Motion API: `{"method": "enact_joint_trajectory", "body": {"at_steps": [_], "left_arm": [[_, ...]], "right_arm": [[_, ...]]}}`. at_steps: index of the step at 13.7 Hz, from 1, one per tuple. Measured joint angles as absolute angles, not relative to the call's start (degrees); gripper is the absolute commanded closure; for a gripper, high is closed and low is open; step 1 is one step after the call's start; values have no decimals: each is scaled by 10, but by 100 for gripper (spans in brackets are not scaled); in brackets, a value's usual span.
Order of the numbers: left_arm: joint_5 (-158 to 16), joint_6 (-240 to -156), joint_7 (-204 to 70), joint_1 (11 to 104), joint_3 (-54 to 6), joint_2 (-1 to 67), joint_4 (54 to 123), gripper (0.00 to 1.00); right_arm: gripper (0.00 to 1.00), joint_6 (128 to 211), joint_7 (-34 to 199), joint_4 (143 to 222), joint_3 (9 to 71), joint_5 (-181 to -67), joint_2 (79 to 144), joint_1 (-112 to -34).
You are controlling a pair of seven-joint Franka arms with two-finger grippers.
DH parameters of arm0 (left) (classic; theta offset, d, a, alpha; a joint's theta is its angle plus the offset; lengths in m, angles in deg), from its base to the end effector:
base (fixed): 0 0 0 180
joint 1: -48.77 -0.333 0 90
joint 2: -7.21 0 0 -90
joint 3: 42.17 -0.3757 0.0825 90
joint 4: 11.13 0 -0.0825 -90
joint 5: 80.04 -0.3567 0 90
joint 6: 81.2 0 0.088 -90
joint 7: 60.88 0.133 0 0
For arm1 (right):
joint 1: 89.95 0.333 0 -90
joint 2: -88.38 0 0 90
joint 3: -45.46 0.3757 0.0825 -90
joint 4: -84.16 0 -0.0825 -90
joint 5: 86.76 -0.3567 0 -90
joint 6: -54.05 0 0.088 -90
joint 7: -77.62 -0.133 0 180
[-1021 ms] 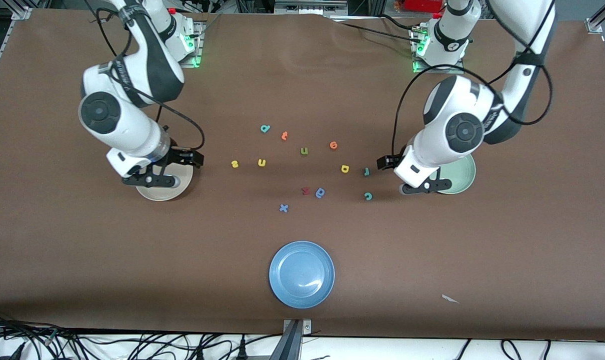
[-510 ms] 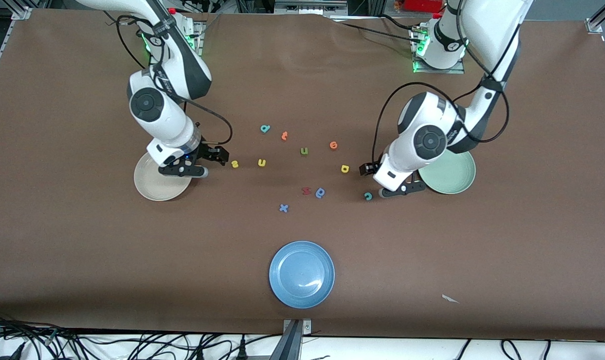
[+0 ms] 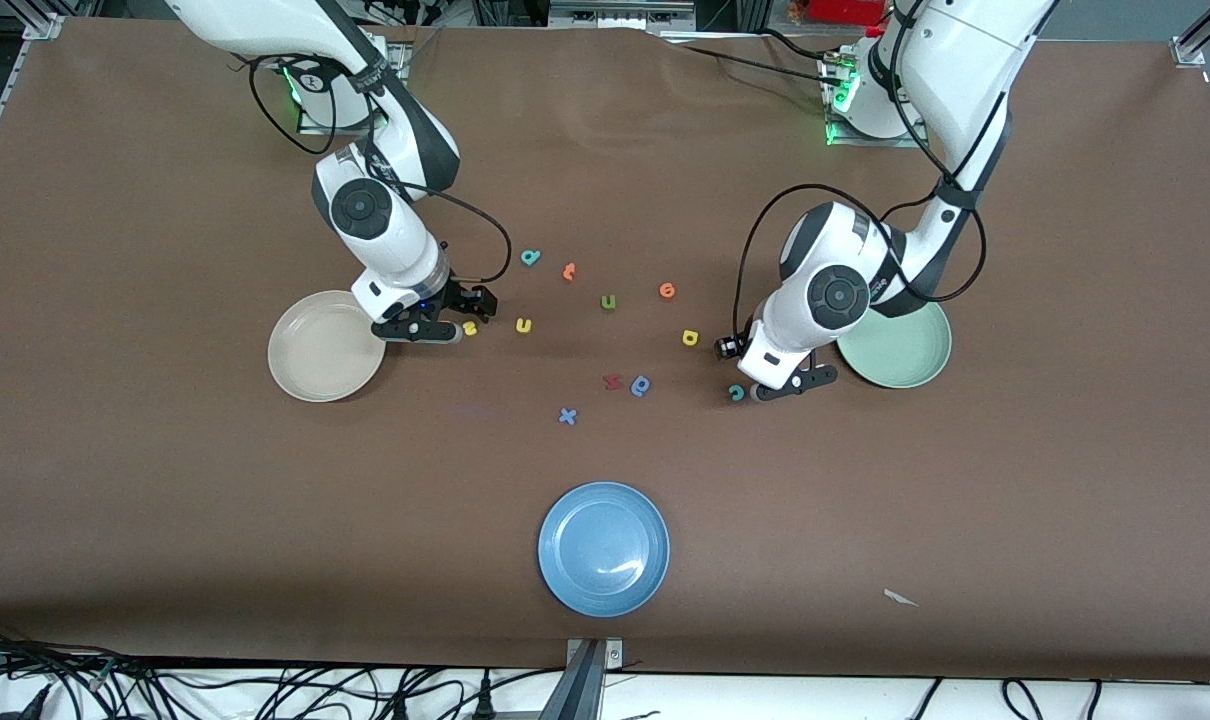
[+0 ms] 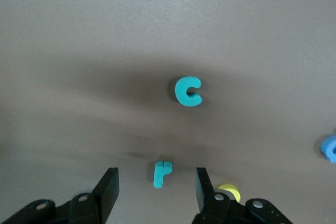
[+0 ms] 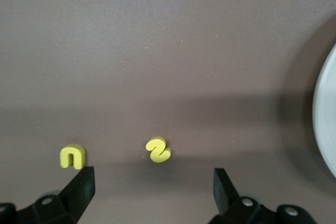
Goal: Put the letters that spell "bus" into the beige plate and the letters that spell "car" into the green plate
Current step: 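Move the left gripper toward the cyan letters while the right gripper reaches yellow letters, then grasp the cyan r with the left gripper while the right gripper grasps the s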
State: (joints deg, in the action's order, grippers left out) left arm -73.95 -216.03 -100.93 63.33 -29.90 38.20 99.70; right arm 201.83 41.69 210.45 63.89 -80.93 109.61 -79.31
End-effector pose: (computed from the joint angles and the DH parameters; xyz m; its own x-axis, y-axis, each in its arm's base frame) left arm 0.5575 -0.2756 0.2478 0.9265 0.3151 -0.2056 0.3325 -0.9414 0.0556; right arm 0.4949 0.2701 0.2744 0.9984 -0.0557 -0.0105 -0.0563 -0.9963 -0.0643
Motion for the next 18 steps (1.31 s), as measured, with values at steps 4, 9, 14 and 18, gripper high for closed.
{"method": "enact_joint_trajectory", "body": {"at_steps": [4,9,14,18], "left_arm": [[-740,-2167,-1028,634,-298,387,1008,36],[-740,-2169,-1035,639,-297,388,1020,39],[-740,-2189,-1036,648,-297,403,1021,45],[-740,-2189,-1036,648,-298,402,1021,76]], "right_arm": [[0,2056,377,2108,640,-751,1127,-792],[8,2067,352,2108,641,-722,1144,-785],[13,2083,351,2115,641,-708,1151,-780],[14,2092,350,2122,641,-703,1152,-780]]}}
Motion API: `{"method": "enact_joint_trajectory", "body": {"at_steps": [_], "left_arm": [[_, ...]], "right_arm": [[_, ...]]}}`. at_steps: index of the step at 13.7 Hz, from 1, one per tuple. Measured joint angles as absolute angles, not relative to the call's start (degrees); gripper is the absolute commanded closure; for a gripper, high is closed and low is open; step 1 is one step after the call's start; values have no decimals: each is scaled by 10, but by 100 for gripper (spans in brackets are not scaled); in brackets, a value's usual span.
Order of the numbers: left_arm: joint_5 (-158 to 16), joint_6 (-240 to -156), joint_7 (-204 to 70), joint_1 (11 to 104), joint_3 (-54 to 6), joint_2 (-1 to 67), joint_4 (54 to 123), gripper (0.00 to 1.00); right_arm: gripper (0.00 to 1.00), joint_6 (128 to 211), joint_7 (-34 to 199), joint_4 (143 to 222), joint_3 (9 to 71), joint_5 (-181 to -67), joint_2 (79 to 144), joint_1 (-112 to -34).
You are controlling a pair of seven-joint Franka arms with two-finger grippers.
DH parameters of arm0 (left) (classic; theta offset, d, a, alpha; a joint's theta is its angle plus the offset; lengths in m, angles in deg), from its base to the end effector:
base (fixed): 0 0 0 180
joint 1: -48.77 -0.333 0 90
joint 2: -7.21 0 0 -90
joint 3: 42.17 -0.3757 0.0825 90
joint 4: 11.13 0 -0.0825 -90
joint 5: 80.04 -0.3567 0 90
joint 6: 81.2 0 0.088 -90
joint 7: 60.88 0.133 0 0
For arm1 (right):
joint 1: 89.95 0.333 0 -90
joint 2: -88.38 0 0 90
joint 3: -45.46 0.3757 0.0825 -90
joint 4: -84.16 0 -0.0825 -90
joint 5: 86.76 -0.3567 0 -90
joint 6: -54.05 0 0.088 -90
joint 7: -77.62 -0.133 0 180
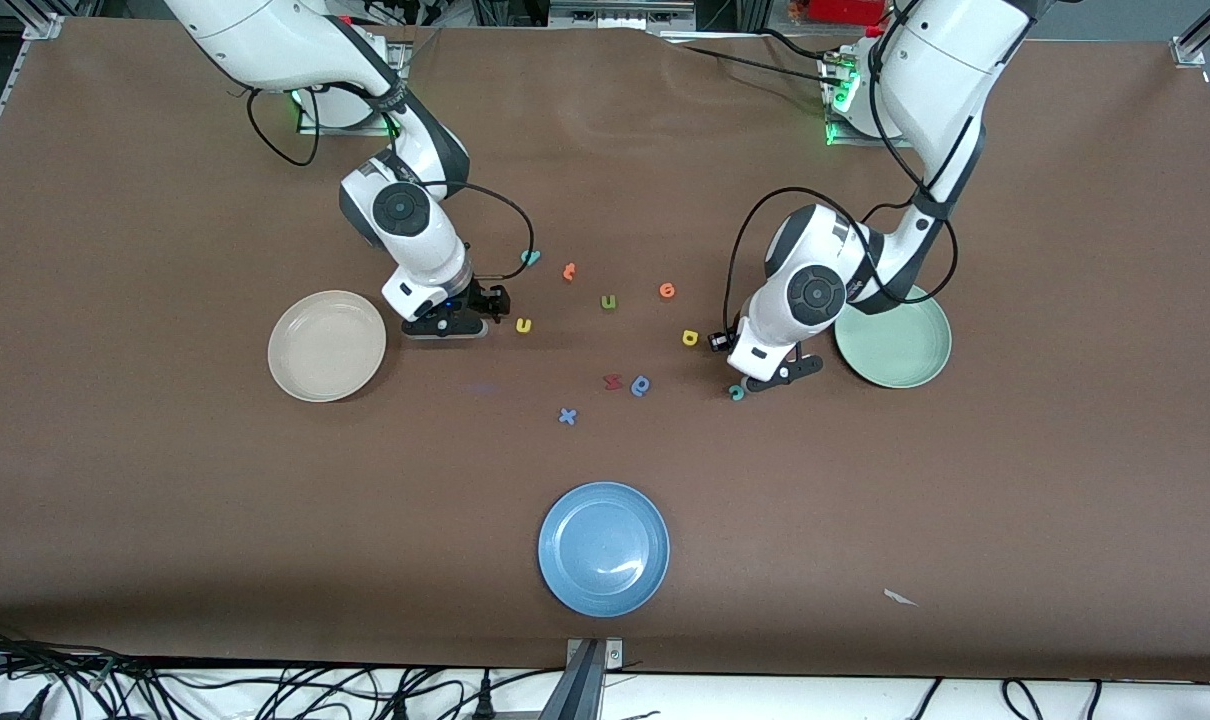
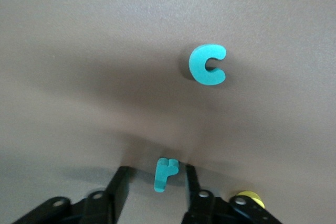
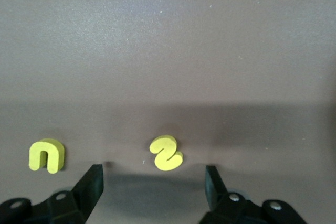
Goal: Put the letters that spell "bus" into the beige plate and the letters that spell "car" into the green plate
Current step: 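Grasp the cyan r with the left gripper while the right gripper grasps the s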
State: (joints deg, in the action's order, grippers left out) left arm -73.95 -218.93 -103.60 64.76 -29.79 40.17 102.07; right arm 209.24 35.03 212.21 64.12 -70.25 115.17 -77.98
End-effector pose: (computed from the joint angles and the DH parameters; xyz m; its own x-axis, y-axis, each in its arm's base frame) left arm 0.5388 -0.2860 0.2162 0.9127 0.3400 -0.2268 0.3554 -0.9342 0.0296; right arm 0.4798 0.2891 0.2246 0.9995 0.0149 0.0263 0.0160 -0.9990 -0.0422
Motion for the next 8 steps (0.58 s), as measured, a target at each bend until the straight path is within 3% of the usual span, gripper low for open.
{"method": "enact_joint_trajectory", "body": {"at_steps": [2,4,8], "left_arm": [[-740,-2189,-1036,648,-298,401,1021,87],[-740,-2189,-1036,648,-298,400,1021,100],[-740,-2188,-1036,648,-298,400,1021,100]], "right_arm": [[23,2093,350,2122,641,-695,1152,-780],[24,2094,350,2122,641,-691,1152,-780],[36,2095,350,2122,640,-683,1152,-780]]}}
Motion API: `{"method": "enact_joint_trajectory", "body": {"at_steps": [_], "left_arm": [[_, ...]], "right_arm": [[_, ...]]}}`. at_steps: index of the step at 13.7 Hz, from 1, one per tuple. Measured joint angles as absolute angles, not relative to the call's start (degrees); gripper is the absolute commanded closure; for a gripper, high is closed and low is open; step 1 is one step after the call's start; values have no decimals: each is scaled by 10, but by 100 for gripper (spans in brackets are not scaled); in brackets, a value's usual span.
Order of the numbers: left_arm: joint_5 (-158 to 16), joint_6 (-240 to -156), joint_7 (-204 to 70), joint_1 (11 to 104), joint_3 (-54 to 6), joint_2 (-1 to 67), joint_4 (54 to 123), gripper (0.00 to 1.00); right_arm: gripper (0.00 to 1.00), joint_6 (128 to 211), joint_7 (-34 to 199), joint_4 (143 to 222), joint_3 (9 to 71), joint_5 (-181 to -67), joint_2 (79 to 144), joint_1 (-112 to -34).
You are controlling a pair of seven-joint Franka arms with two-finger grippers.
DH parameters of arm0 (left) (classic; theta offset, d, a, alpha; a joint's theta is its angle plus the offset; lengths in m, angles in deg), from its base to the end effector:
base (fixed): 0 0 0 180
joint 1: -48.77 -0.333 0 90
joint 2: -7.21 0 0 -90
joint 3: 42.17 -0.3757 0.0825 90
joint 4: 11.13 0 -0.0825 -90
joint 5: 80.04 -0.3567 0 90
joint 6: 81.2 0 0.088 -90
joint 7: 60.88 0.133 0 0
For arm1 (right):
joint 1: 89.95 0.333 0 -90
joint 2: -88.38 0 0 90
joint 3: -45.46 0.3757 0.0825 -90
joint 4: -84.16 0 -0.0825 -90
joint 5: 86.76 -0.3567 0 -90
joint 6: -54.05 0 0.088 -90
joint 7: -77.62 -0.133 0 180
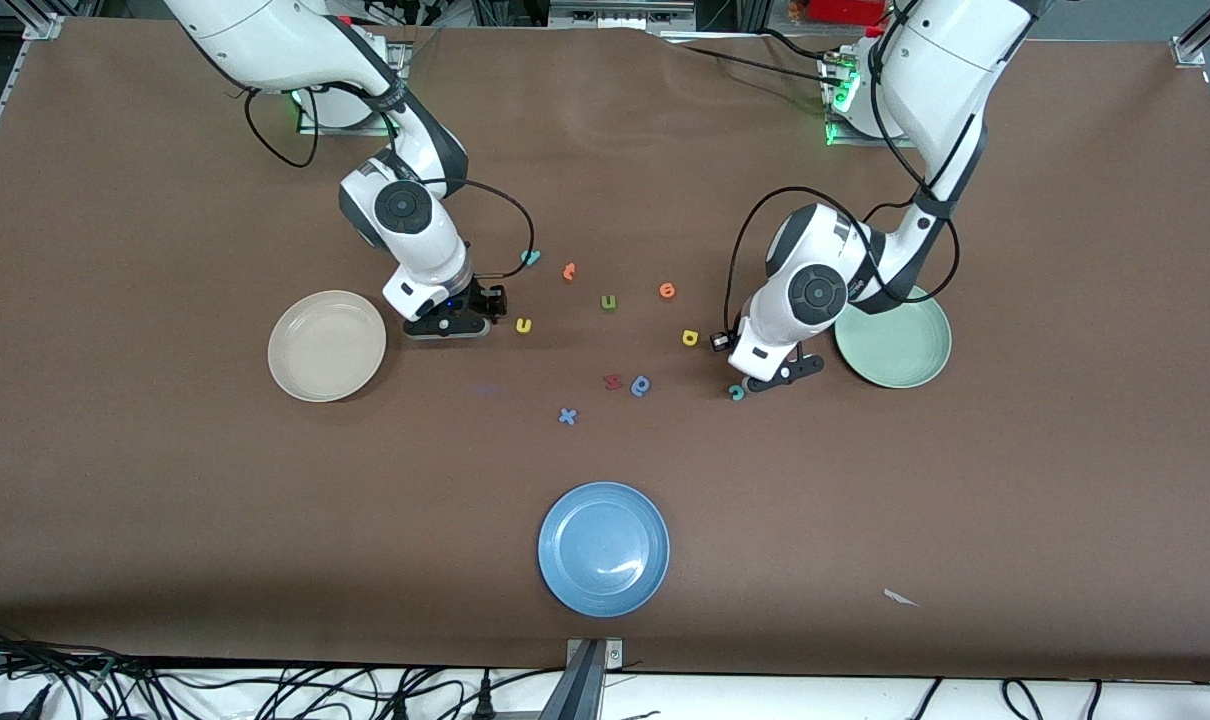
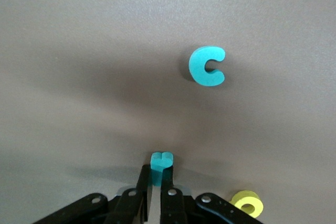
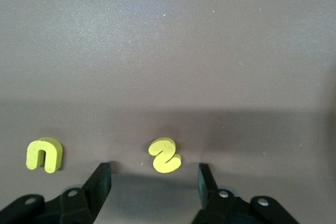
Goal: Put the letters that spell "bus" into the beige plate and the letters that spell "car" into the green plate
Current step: 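Grasp the cyan r with the left gripper while the right gripper grasps the s, then drop the r on the green plate while the right gripper drops the s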
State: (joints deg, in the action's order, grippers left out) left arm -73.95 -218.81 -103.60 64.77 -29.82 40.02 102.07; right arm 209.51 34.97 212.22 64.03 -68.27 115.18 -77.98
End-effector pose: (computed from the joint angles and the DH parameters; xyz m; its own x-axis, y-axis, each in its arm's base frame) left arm 0.5389 -0.2858 0.2176 0.9128 0.3400 -0.2261 0.3553 -0.9343 0.0295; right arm 0.4800 0.2893 0.2248 0.9982 0.0434 0.0405 0.0447 -0.9985 -0.0330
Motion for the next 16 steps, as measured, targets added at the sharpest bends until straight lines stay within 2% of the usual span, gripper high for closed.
{"method": "enact_joint_trajectory", "body": {"at_steps": [3,4,6,12,16], "left_arm": [[-740,-2188,-1036,648,-298,400,1020,100],[-740,-2187,-1036,647,-299,400,1018,100],[-740,-2159,-1033,643,-301,397,1001,100],[-740,-1937,-919,578,-305,333,930,100],[-755,-1875,-800,504,-308,309,934,100]], "right_arm": [[46,2099,350,2122,640,-676,1153,-780],[47,2100,350,2122,639,-673,1153,-780],[52,2100,350,2122,639,-671,1152,-780],[95,2101,349,2122,638,-667,1149,-780],[98,2101,351,2122,636,-665,1148,-780]]}}
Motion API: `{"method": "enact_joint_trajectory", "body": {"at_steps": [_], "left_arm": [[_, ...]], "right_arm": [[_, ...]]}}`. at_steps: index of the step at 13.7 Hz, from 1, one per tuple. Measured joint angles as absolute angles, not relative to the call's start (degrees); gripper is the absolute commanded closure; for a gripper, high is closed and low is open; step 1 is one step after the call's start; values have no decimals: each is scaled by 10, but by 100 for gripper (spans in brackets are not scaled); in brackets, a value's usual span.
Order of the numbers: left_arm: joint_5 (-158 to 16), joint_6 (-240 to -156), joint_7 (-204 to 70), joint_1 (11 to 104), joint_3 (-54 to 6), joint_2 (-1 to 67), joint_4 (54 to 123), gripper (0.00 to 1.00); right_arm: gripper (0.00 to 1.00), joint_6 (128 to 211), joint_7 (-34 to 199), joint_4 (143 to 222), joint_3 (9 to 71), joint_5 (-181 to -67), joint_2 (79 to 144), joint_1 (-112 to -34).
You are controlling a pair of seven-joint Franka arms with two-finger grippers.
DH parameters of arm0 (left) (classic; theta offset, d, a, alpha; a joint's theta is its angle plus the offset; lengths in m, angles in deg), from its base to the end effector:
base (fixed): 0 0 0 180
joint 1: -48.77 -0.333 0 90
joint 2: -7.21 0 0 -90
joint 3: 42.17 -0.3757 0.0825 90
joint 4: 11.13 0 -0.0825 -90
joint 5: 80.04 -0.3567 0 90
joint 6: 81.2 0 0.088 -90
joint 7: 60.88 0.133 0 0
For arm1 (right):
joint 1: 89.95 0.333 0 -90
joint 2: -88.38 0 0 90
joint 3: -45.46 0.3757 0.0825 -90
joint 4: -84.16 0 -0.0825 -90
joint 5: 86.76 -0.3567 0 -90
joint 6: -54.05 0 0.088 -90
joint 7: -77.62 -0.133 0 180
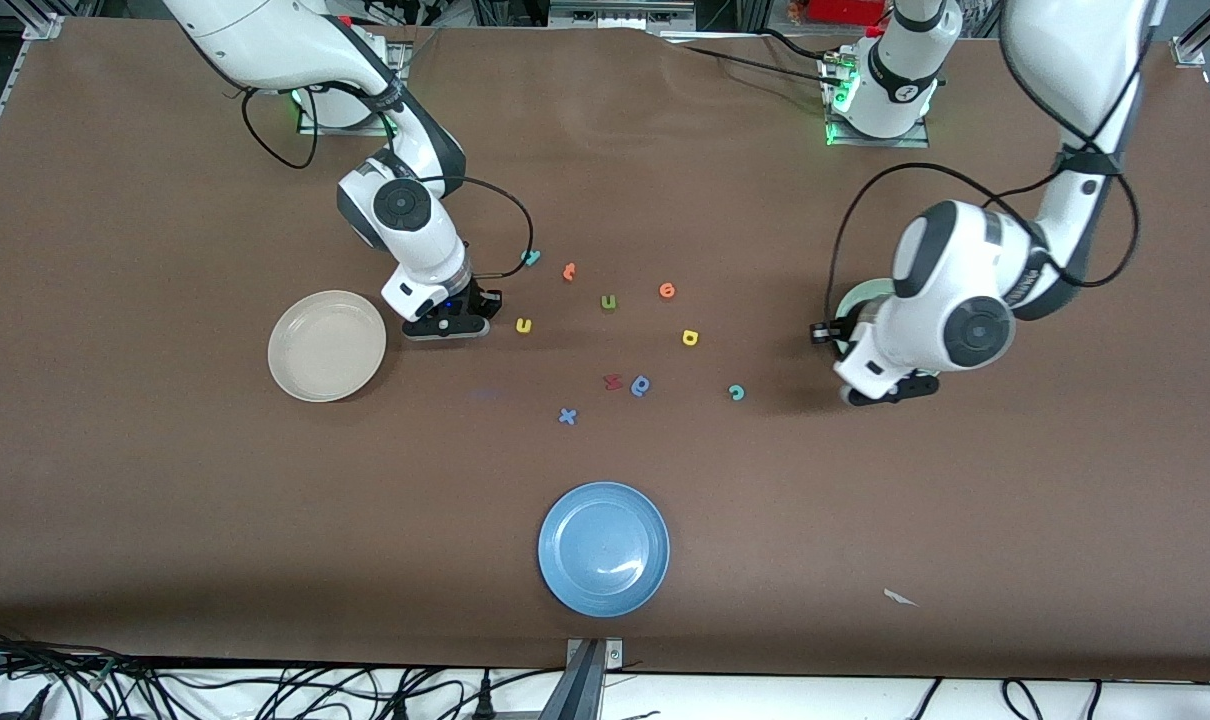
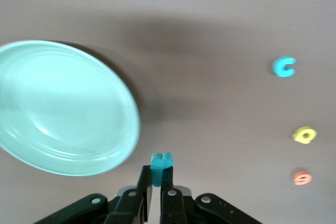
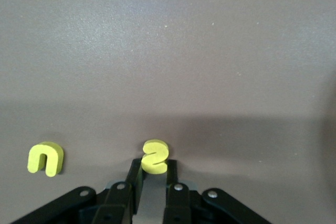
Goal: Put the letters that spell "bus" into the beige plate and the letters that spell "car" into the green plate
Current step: 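Drop the r on the green plate while the right gripper drops the s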
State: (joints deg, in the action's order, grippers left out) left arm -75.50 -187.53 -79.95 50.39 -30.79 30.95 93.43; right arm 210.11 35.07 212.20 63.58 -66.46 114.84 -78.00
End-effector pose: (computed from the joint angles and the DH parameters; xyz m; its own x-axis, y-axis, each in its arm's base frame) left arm 0.5752 -0.1310 0.3363 0.9097 0.1292 -0.3947 0.1462 -0.9892 0.0132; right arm 0.4833 0.2871 0.2284 0.9957 0.0660 0.0645 0.0679 -0.9973 -0.0265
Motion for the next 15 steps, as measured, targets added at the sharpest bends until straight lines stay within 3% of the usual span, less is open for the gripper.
{"method": "enact_joint_trajectory", "body": {"at_steps": [3,7,8,9,10,11,12,13,14,15], "left_arm": [[-796,-1865,-725,461,-309,311,952,100],[-828,-1870,-656,410,-310,324,985,100],[-846,-1875,-650,403,-310,332,991,100],[-857,-1892,-649,400,-309,341,997,100],[-863,-1913,-648,398,-309,351,1005,100],[-865,-1931,-648,397,-309,359,1012,94],[-865,-1940,-648,397,-309,365,1016,62],[-865,-1942,-648,397,-309,367,1016,14],[-865,-1943,-648,397,-309,367,1016,0],[-865,-1943,-648,397,-308,366,1014,0]], "right_arm": [[98,2050,415,2114,619,-659,1119,-789],[95,1976,611,2109,611,-660,1044,-876],[83,1970,653,2109,611,-660,1035,-896],[58,1968,689,2111,610,-660,1032,-914],[40,1968,711,2115,610,-660,1032,-927],[34,1968,721,2122,610,-660,1032,-934],[21,1969,722,2129,610,-660,1033,-935],[16,1971,722,2136,611,-660,1034,-935],[17,1973,722,2141,613,-660,1035,-935],[17,1974,722,2143,614,-660,1035,-935]]}}
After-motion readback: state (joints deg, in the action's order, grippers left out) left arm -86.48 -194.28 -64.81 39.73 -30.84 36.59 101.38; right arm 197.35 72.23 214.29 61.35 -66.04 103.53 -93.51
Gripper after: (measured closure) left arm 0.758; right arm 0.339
